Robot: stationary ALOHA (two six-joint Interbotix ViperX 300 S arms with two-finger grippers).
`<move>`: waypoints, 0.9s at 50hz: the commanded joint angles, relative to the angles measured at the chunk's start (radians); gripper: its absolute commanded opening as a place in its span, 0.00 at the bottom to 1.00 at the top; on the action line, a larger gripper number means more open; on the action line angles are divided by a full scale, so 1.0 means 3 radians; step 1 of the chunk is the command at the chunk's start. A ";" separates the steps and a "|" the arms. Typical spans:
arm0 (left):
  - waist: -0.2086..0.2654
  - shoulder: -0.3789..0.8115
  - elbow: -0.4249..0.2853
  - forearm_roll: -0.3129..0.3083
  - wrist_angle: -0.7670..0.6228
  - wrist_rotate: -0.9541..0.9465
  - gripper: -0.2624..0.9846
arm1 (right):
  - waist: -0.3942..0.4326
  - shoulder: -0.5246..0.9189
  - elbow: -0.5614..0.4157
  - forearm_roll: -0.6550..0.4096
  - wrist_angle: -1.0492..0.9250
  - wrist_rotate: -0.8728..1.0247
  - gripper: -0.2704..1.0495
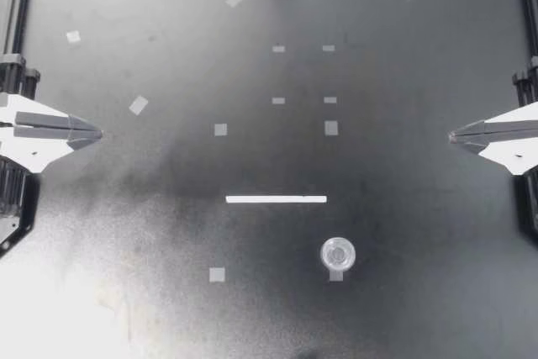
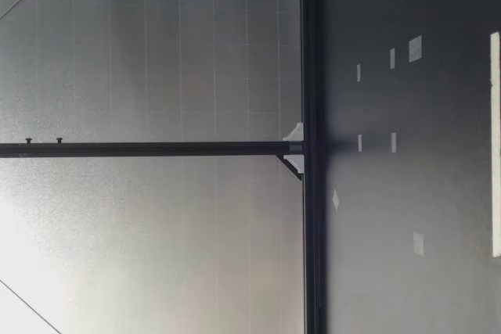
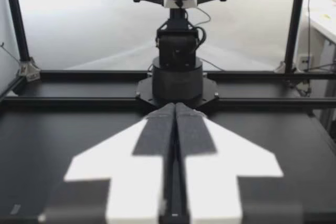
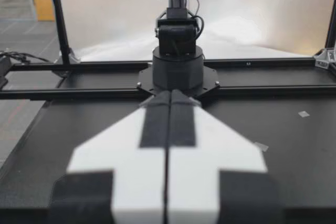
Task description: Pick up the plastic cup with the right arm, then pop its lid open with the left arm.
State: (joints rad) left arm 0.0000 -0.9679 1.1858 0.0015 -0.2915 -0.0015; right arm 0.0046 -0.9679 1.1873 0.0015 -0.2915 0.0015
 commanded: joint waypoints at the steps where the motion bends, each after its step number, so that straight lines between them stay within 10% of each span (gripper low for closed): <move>1: 0.0061 -0.0041 0.0051 -0.0015 0.0000 0.0051 0.18 | 0.0010 0.0010 0.0015 -0.0005 -0.0041 -0.0020 0.21; 13: 0.0061 0.0102 -0.0061 -0.0026 0.0005 0.0026 0.11 | 0.0082 -0.0230 0.0092 -0.0031 -0.0118 0.0000 0.12; 23: -0.0010 0.0833 -0.0608 -0.0026 0.0005 0.0046 0.11 | 0.0844 0.0184 -0.0082 -0.0205 0.0138 0.0051 0.15; 45: -0.0516 0.2695 -0.1278 -0.0225 -0.0568 0.0000 0.11 | 0.1110 0.1493 0.0245 0.0031 -0.0721 0.1156 0.62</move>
State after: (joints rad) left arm -0.1350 -0.2148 0.8391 -0.0414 -0.4065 0.0000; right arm 0.3298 -0.5630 1.2594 0.0092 -0.4633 0.3267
